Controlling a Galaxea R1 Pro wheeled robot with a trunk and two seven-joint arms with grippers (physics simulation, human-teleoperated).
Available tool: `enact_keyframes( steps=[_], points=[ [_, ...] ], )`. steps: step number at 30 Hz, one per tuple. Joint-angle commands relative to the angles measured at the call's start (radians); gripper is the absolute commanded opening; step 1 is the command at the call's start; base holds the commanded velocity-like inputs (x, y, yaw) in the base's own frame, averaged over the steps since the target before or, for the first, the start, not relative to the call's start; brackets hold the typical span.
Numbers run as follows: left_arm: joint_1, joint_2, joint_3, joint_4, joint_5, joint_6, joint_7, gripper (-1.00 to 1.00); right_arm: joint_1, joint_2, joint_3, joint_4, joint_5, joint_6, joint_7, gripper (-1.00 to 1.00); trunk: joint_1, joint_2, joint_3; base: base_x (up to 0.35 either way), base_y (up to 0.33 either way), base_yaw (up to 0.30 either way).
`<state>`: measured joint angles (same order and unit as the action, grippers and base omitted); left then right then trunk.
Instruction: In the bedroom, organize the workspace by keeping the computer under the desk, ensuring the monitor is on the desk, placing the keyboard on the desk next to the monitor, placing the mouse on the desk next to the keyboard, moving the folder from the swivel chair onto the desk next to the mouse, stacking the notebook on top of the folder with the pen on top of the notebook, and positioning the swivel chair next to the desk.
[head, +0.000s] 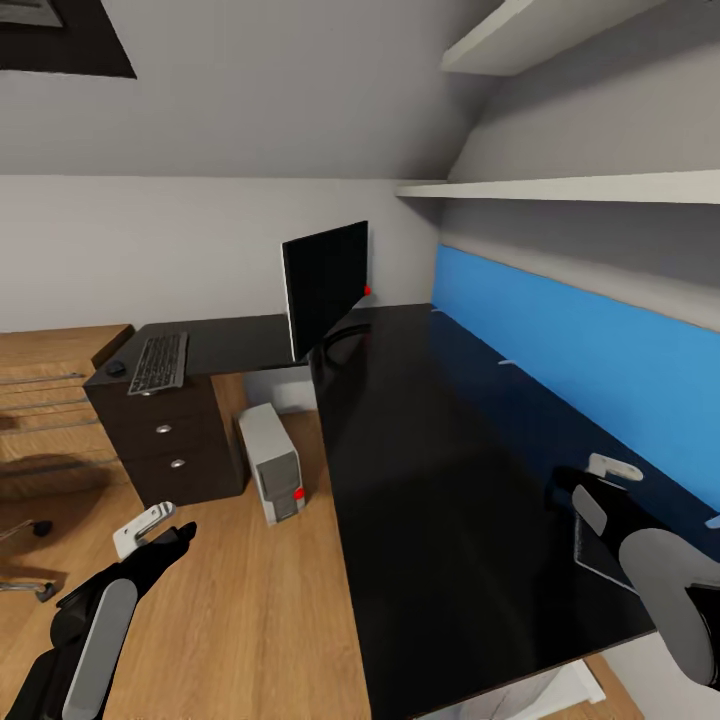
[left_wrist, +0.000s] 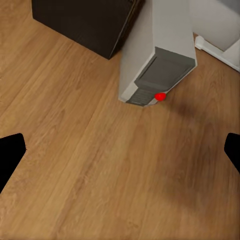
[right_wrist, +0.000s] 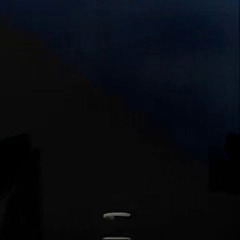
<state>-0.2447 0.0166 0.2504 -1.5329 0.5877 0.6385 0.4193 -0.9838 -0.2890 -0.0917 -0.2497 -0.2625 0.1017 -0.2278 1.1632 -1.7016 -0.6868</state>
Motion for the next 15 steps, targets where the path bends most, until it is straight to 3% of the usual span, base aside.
enact_keyframes(
  steps=[1, 7, 15],
  points=[
    [-0.001, 0.000, 0.000, -0.001, 0.010, 0.003, 0.009, 1.00, 0.000, 0.001, -0.003, 0.031, -0.009, 0.010, -0.001, 1.00, 0.000, 0.000, -0.001, -0.158, 0.115, 0.000],
    [-0.001, -0.001, 0.000, 0.000, 0.010, 0.003, 0.009, 1.00, 0.000, 0.001, -0.003, 0.031, -0.009, 0.010, -0.001, 1.00, 0.000, 0.000, -0.001, -0.255, 0.030, 0.000],
    [-0.001, -0.001, 0.000, 0.000, 0.009, 0.003, 0.009, 1.00, 0.000, 0.001, -0.005, 0.030, -0.009, 0.010, -0.001, 1.00, 0.000, 0.000, -0.001, -0.316, -0.122, 0.000]
  ],
)
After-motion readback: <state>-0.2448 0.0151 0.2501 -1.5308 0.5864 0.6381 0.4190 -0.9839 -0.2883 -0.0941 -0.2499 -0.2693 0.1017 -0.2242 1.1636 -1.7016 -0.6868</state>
